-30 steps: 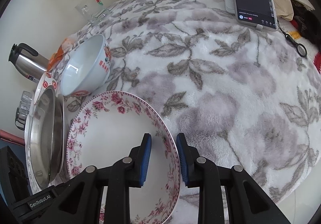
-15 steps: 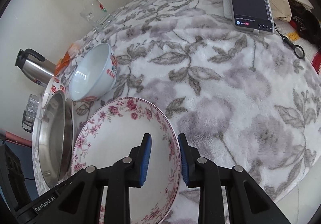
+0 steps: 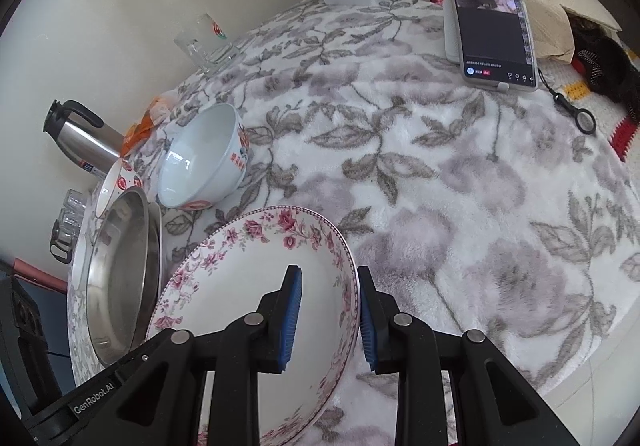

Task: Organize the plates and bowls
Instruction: 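Lift the pink-floral plate with the right gripper toward the steel basin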

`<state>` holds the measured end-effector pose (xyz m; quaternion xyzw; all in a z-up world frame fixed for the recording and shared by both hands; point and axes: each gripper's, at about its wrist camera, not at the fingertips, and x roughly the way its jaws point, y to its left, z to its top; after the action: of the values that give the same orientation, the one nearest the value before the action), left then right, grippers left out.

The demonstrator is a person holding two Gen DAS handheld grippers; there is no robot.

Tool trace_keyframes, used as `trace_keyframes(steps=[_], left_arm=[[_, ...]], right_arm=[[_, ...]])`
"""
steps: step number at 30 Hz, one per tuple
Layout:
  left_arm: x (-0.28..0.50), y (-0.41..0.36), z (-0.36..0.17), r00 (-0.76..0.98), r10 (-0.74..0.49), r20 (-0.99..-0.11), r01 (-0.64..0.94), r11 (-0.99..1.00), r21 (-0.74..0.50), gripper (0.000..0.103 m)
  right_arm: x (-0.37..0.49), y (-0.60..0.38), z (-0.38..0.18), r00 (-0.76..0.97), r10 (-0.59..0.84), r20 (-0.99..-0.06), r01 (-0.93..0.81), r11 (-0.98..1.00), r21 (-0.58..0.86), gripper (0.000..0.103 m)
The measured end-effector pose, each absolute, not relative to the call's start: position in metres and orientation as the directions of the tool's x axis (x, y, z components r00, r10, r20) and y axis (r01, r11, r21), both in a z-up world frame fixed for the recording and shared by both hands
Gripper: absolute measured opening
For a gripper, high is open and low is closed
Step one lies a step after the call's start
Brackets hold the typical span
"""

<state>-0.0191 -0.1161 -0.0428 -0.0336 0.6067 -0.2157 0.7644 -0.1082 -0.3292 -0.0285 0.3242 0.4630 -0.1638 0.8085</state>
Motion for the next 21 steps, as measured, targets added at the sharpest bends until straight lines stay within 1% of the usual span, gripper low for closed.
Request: trace_keyframes(steps=[6,17,21], left_arm=[[-0.023,-0.115,-0.035,0.193,-0.381,-0.904,0.307,0.899,-0.313,0.015],[-0.030,-0.116,-0.007,0.257,-0.444,-0.859,0.355,0.870,-0.343,0.015],[-0.031,-0.112,0.004,0.306,-0.443,-0.843,0.366,0.872,-0.326,0.015]], right_arm=[[-0.114,-0.330,-0.025,0.533,0.031,-0.845,0.568,0.727,0.385,0.029],[-0.129,-0.332,-0.002,0.627,-0.016,-0.779,0.549,0.718,0.427,0.029],[-0.128,-0.326,0.007,0.655,-0.022,-0.755,0.525,0.732,0.434,0.029]])
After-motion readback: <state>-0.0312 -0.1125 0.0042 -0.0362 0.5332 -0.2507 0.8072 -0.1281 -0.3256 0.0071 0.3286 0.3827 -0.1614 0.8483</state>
